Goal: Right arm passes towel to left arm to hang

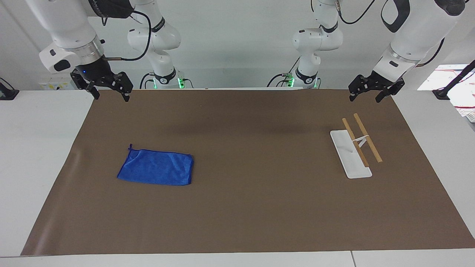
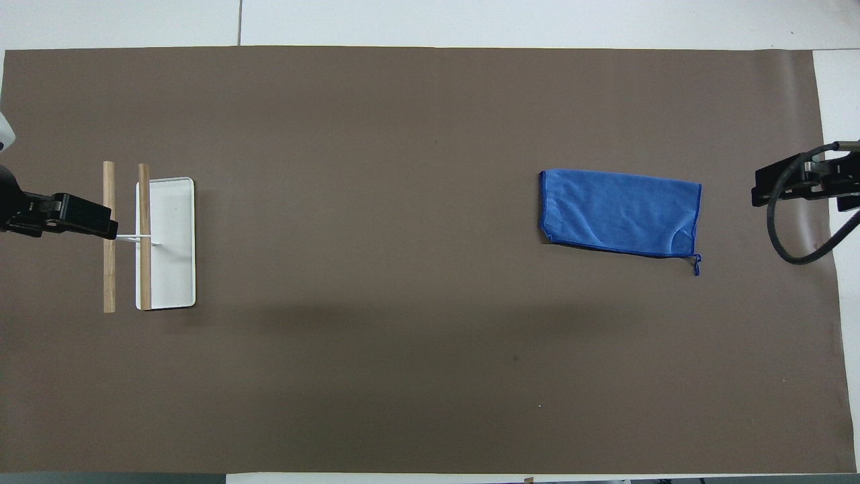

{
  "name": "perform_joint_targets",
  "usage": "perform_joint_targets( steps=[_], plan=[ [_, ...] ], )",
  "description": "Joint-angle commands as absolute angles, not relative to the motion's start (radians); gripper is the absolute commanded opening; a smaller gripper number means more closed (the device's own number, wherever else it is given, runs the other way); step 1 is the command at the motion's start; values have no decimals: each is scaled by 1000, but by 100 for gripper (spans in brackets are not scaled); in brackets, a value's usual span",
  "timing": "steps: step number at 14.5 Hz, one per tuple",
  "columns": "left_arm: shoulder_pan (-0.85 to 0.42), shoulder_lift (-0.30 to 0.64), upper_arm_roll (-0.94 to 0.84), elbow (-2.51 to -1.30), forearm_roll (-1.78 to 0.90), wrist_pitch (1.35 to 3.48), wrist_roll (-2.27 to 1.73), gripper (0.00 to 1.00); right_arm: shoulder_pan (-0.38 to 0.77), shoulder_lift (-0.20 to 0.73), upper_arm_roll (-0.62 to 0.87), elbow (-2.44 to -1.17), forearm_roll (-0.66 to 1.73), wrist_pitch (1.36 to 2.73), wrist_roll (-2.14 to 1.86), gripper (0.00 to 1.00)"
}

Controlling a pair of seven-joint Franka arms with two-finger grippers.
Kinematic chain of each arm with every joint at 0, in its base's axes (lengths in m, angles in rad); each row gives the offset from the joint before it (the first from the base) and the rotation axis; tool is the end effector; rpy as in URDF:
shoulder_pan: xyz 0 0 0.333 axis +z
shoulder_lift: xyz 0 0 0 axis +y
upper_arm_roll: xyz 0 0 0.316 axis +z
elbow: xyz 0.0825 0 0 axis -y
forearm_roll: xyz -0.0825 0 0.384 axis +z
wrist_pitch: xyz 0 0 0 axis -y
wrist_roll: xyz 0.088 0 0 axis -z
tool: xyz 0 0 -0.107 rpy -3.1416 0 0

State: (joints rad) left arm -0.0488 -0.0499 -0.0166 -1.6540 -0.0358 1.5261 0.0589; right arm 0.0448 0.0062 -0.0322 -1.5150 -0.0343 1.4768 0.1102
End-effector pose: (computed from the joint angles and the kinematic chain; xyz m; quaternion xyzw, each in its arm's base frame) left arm 0.5312 -0.0390 0.6089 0.9972 -0.0621 -0.0390 0.0174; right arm 0.5471 0.0030 0.6392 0.9984 -0.0500 -0.0211 0.0185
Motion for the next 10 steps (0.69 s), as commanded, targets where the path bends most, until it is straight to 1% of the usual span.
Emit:
perform_joint_targets(
  steps=[1,6,7,8,9,10],
  plan=[
    [-55,-44,-5,-1637,-46,1528,48,100,41,5,-25,-1511,-52,1465,101,100],
    [-55,-58,-5,-1652,-40,1499,49,100,40,0,-23,-1528,-41,1473,107,100],
    [-55,-58,-6,-1652,-38,1503,49,100,37,-17,-23,-1561,-37,1498,100,100],
    [-57,-58,-6,-1654,-38,1509,52,100,40,-50,-23,-1651,-37,1585,95,100],
    [-57,-58,-6,-1654,-38,1509,52,100,43,-81,-23,-1705,-37,1639,98,100],
    [-57,-58,-6,-1654,-40,1509,52,100,38,-80,-25,-1715,-37,1663,94,100]
  ],
)
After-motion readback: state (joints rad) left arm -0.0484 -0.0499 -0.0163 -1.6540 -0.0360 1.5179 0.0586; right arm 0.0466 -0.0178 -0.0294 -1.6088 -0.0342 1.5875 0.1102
